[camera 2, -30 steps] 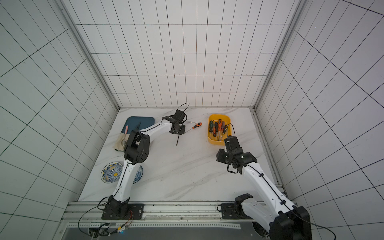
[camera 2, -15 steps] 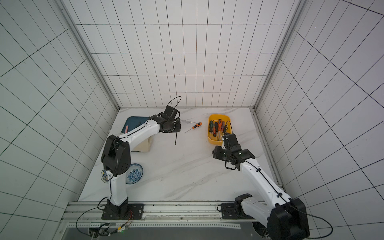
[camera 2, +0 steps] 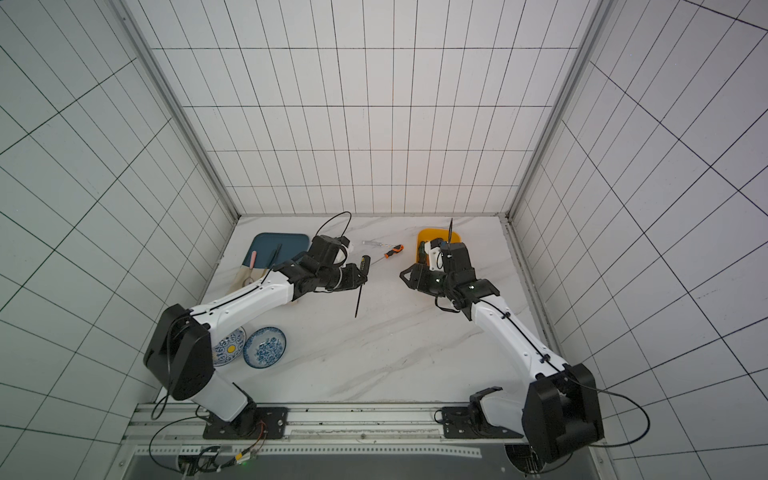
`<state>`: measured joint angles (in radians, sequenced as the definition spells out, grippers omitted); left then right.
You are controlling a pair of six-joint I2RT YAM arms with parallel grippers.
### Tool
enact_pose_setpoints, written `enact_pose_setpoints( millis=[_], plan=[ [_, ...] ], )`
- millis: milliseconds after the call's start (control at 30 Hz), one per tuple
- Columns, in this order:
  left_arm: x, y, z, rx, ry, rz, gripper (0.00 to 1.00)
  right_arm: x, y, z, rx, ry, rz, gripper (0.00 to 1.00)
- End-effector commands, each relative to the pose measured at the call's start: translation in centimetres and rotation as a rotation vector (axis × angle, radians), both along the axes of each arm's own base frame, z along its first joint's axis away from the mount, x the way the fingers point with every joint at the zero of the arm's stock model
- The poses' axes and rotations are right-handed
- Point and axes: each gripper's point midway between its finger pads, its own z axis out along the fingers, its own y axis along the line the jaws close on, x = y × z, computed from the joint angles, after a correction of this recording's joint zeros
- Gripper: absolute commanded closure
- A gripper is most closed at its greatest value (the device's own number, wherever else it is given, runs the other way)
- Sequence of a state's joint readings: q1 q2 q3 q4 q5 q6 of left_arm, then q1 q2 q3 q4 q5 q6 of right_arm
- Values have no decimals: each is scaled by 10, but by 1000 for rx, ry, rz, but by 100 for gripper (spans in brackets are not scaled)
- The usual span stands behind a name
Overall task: Put the screwdriver on the desktop into the storage box
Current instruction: Pick up the screwdriver from the center of the board.
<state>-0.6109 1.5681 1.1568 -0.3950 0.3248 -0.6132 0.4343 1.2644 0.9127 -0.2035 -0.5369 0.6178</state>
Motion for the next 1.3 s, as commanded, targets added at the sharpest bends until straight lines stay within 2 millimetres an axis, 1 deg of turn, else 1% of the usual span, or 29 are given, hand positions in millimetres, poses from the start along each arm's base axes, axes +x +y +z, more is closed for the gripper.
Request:
enact_pose_setpoints(
  millis=[0, 67, 200, 333, 400, 533, 667, 767, 900, 1067, 1133, 1200, 1267],
  plan=[
    [-12, -19, 45, -164, -109, -67, 100, 2, 28, 40, 166, -51, 99, 45],
    [-19, -21, 53, -211, -126, -79, 100, 2, 36, 46, 221, -52, 123, 45],
    [-28, -28, 61, -286, -140, -108, 100, -2, 51, 56, 293, -56, 178, 45],
    [-37, -37, 68, -331, -156, -141, 100, -9, 64, 60, 326, -53, 233, 44],
    [-39, -40, 71, -347, -167, -147, 100, -11, 68, 60, 330, -50, 246, 44],
    [-44, -43, 80, -382, -188, -167, 100, -13, 70, 58, 322, -48, 254, 44],
    [-46, -45, 84, -396, -195, -175, 100, -13, 72, 60, 332, -52, 261, 46],
    [-47, -44, 86, -411, -200, -173, 100, -15, 74, 61, 343, -50, 271, 49],
    [-48, -45, 87, -417, -199, -179, 100, -16, 74, 64, 356, -58, 275, 58],
    [-49, -47, 85, -422, -194, -185, 100, -18, 76, 67, 375, -59, 287, 63],
    [-50, -48, 87, -429, -195, -189, 100, -19, 77, 68, 382, -66, 297, 63],
    [-51, -48, 88, -436, -197, -192, 100, -20, 77, 67, 384, -64, 303, 60],
    [-50, -47, 88, -437, -196, -188, 100, -21, 78, 68, 385, -67, 304, 62]
  ],
)
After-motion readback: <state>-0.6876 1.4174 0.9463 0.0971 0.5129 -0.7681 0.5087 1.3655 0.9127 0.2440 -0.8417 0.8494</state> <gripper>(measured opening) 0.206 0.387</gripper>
